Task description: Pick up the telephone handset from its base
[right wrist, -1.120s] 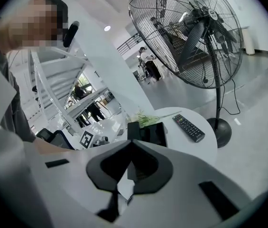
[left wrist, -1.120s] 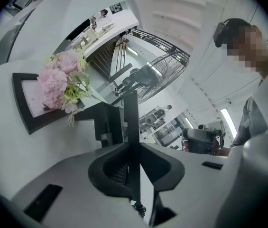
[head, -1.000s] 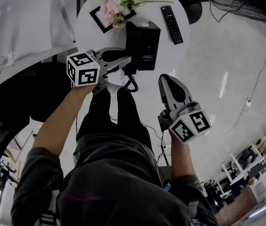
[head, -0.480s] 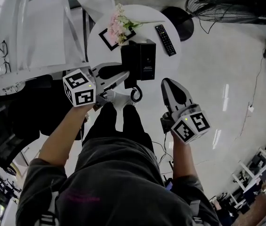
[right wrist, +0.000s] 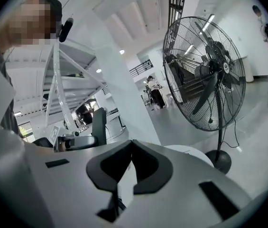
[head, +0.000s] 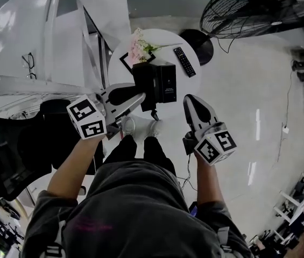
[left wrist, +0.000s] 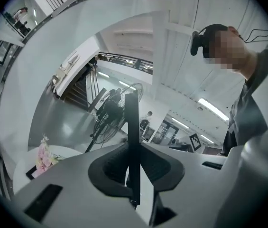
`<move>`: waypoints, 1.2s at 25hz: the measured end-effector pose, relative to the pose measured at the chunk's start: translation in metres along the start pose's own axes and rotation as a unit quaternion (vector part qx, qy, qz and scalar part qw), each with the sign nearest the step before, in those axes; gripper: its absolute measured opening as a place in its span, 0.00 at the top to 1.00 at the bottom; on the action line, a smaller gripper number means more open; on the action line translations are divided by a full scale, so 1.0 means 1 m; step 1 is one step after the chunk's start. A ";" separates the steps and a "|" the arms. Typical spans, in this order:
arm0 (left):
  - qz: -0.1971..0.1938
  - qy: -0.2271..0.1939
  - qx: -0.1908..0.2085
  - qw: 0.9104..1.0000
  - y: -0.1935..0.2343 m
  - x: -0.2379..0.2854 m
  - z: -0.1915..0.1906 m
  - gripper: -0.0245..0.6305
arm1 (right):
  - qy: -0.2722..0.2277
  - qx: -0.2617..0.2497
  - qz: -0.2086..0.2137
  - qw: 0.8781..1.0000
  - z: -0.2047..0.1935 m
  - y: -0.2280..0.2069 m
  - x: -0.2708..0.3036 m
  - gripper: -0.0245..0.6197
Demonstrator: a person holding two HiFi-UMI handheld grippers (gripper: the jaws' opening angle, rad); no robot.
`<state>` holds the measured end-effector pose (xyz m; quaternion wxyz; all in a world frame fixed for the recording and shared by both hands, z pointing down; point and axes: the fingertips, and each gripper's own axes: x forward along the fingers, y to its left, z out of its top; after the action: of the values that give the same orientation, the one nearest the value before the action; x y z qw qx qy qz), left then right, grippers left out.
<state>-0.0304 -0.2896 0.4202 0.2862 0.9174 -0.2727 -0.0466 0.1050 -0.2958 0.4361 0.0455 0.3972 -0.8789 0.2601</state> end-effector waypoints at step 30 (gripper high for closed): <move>-0.022 -0.050 0.114 0.992 -0.073 -0.062 0.082 0.85 | -0.086 -0.061 0.001 0.994 0.063 0.087 -0.039 0.94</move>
<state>-0.0685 -0.2477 0.3074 0.1644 0.9464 -0.2697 -0.0676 0.0769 -0.2532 0.3337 -0.0062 0.4137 -0.8942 0.1712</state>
